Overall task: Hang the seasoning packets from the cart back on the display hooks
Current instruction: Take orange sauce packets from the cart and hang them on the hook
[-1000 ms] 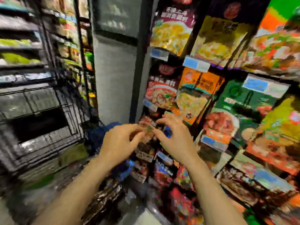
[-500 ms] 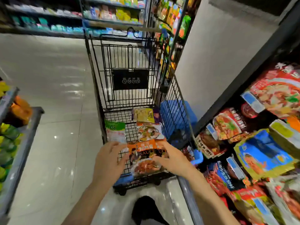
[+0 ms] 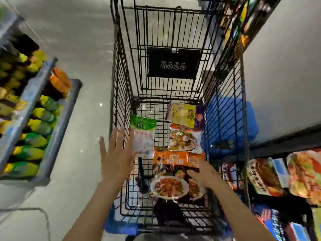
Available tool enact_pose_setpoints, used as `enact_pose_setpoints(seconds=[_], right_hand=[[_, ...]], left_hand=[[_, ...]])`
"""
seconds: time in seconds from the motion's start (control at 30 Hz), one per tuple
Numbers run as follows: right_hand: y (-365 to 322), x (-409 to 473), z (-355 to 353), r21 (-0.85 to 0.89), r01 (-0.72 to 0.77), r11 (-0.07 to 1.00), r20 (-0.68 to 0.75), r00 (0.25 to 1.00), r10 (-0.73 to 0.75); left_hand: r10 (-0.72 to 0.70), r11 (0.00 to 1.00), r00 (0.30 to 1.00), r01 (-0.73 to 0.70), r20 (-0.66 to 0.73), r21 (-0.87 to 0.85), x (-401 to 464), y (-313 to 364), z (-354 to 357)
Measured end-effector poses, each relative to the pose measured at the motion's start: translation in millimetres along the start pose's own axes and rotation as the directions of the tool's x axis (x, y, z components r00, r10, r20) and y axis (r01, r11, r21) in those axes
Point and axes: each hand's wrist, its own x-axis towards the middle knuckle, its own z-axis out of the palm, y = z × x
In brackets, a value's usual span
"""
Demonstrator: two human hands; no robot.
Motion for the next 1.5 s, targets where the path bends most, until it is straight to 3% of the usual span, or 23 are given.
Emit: enact_pose_setpoints(seconds=[0.1,0.2,0.3,0.53,0.63,0.73,0.87,0.97,1.07,1.13,1.2,1.27,1.3,1.33,1.5], right_hand=[[-3.7,31.4,10.4,-0.098,-0.018,0.995,0.048,0.999,0.023],[-12.2,48.9,32.3,-0.001,-0.098,0.995,0.080,0.992,0.098],[0.1,62.6,61.4,-0.041,-0.146,0.988,0.070,0.986,0.149],[57.2,134.3,93.9,0.158,-0.399,0.903,-0.109,0.902,0.418],[49.5,151.1,104.6,0.207,-0.455,0.866,-0.252,0.830,0.497],[30.0,152.7,107.9,0.343,-0.472,0.812,-0.258,0.784,0.565],[20.9,126.6,115.2,0.426,-0.384,0.819,-0.200,0.843,0.499],[9.8,104.4,106.8,0.396,-0.250,0.884,-0.212,0.912,0.352],[-9.0,83.5,95.9,0.364,-0.077,0.928,-0.164,0.976,0.145],[-15.5,66.5,88.0,0.405,0.030,0.914,-0.138,0.990,0.029],[-16.1,48.1,78.1,0.456,0.095,0.885,-0.075,0.995,-0.068],[-13.2,31.6,69.6,0.542,0.078,0.836,-0.030,0.997,-0.073],[-11.5,24.7,65.0,0.594,0.074,0.801,-0.035,0.997,-0.066],[-5.0,23.8,64.3,0.619,0.055,0.784,-0.033,0.998,-0.044],[18.0,60.6,50.4,0.661,-0.080,0.746,0.113,0.994,0.006]], left_hand=[[-0.006,0.999,1.000,0.007,-0.008,0.039,-0.9,3.6,1.8],[-0.012,0.997,1.000,0.013,-0.004,0.071,2.1,3.3,-0.8],[-0.018,0.997,0.999,0.020,-0.032,0.071,3.8,3.2,0.4],[0.000,1.000,0.995,0.001,-0.096,0.012,4.3,1.5,6.1],[0.010,1.000,0.995,-0.011,-0.103,-0.005,3.6,0.5,7.2],[0.014,1.000,0.995,-0.015,-0.095,-0.003,1.4,-0.3,6.2],[0.055,0.998,0.995,-0.053,-0.086,0.024,-2.0,0.8,4.0],[0.195,0.978,0.981,-0.195,0.006,0.067,-6.3,8.6,4.8],[0.253,0.956,0.965,-0.237,0.072,-0.173,1.6,31.6,11.1],[0.229,0.916,0.954,-0.146,0.191,-0.373,20.1,44.4,19.2],[0.190,0.849,0.913,0.033,0.362,-0.527,39.6,48.6,32.8],[0.235,0.721,0.759,0.283,0.607,-0.633,52.1,48.7,42.2],[0.262,0.698,0.693,0.344,0.672,-0.628,53.5,48.2,45.2],[0.263,0.707,0.674,0.352,0.691,-0.613,51.3,47.3,47.5],[0.154,0.775,0.813,0.252,0.561,-0.579,29.8,45.9,55.2]])
